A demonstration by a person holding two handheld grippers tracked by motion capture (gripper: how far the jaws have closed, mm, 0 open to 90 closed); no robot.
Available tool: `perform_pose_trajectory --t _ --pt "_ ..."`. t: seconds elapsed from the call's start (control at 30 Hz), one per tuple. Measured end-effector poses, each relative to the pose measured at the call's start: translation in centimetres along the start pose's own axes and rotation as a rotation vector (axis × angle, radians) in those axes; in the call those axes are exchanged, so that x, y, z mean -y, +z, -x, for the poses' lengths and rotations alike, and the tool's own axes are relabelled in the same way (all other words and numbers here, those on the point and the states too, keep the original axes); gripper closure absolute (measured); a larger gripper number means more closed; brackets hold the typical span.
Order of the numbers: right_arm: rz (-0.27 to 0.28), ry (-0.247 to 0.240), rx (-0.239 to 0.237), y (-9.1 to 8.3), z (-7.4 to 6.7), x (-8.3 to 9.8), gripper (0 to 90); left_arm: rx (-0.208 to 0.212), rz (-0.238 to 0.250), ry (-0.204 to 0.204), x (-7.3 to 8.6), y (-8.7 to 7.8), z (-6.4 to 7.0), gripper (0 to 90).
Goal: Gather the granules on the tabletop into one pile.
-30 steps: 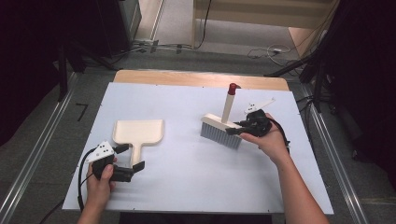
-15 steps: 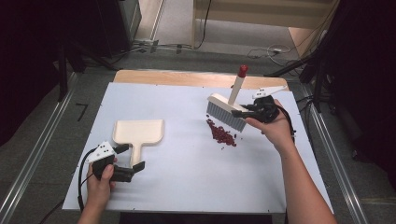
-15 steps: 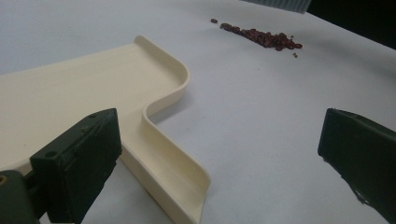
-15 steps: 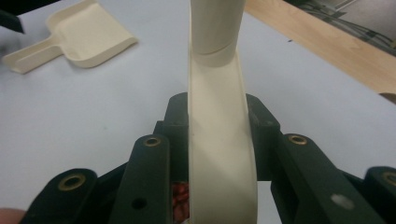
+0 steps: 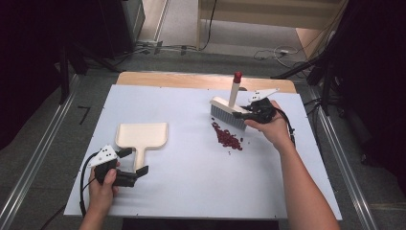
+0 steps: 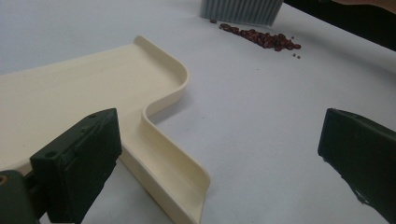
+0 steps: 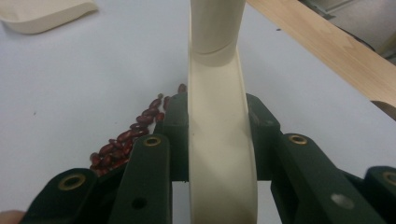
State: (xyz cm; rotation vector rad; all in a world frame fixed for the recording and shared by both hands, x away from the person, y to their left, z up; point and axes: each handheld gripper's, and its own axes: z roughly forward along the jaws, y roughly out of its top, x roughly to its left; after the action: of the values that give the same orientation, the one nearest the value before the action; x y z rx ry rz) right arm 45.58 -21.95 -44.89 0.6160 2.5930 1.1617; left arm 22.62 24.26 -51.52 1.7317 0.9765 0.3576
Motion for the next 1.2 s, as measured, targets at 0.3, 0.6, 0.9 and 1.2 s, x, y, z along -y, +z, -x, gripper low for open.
perform_pose_trajectory --t 0.3,0.6,0.9,1.2 --pt "-0.015 -0.053 -0.08 -1.0 -1.5 0.7 65.4 -0.002 -0.001 0.0 0.0 0.0 0.0 0.0" --pt "-0.016 -0.07 -0.094 -2.1 -3.0 1.7 65.4 -0.003 -0.002 0.001 0.0 0.0 0.1 0.0" --pt "-0.011 -0.075 -0.051 -3.2 -4.2 2.1 65.4 -0.004 -0.001 0.0 0.0 0.0 0.1 0.0" --pt "0.062 0.055 0.027 -3.4 -7.0 -0.8 65.4 -0.005 -0.002 0.001 0.0 0.1 0.1 0.0"
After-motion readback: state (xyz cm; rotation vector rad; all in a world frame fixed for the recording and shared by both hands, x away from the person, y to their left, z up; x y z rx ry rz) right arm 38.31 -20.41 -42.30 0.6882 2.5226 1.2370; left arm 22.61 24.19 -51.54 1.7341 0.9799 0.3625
